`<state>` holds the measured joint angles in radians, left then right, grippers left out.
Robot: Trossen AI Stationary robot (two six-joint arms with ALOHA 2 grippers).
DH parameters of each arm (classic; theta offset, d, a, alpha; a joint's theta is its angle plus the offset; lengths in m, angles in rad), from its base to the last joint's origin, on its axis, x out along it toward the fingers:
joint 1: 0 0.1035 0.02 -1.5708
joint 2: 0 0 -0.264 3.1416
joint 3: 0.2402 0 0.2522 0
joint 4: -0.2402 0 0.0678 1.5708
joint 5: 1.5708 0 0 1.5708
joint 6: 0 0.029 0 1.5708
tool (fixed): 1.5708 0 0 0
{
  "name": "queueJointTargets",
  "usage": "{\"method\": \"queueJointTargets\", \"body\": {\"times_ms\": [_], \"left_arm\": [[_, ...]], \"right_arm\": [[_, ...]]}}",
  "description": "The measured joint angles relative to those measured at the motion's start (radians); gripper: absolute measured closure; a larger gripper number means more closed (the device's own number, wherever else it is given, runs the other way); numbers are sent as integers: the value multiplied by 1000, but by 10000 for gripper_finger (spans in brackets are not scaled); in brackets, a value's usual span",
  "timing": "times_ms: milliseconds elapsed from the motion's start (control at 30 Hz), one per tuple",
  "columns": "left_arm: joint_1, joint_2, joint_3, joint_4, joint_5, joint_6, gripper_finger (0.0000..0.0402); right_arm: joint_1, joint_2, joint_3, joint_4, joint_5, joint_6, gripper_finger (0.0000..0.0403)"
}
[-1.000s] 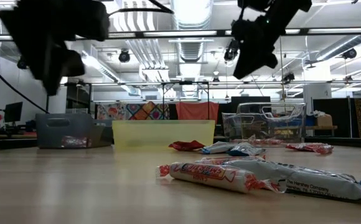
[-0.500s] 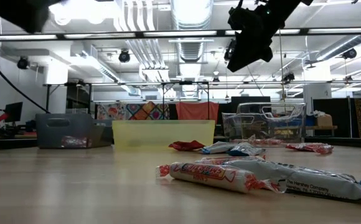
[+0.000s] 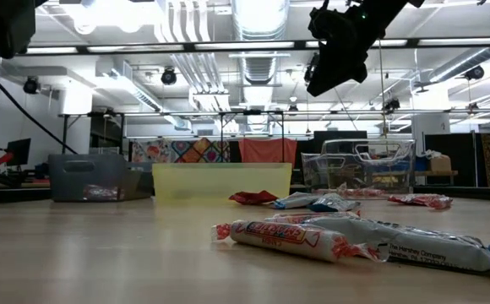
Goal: Sort candy
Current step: Put the red candy into the black bin
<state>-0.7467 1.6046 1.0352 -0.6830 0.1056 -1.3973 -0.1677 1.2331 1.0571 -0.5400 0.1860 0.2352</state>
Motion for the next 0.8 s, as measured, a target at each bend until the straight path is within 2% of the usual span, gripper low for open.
{"method": "queueJointTargets", "body": {"times_ms": [233,467,633,800], "left_arm": [[-5,85,50,-27,7,1,185],[-6,127,50,-51,7,7,193],[-6,146,50,-55,7,31,226],[-6,150,50,-61,7,54,284]], "right_arm": [[0,0,-9,1,0,0,312],[0,0,-22,2,-1,0,312],[0,0,-35,0,-1,13,312],[0,0,-44,0,-1,17,312]]}}
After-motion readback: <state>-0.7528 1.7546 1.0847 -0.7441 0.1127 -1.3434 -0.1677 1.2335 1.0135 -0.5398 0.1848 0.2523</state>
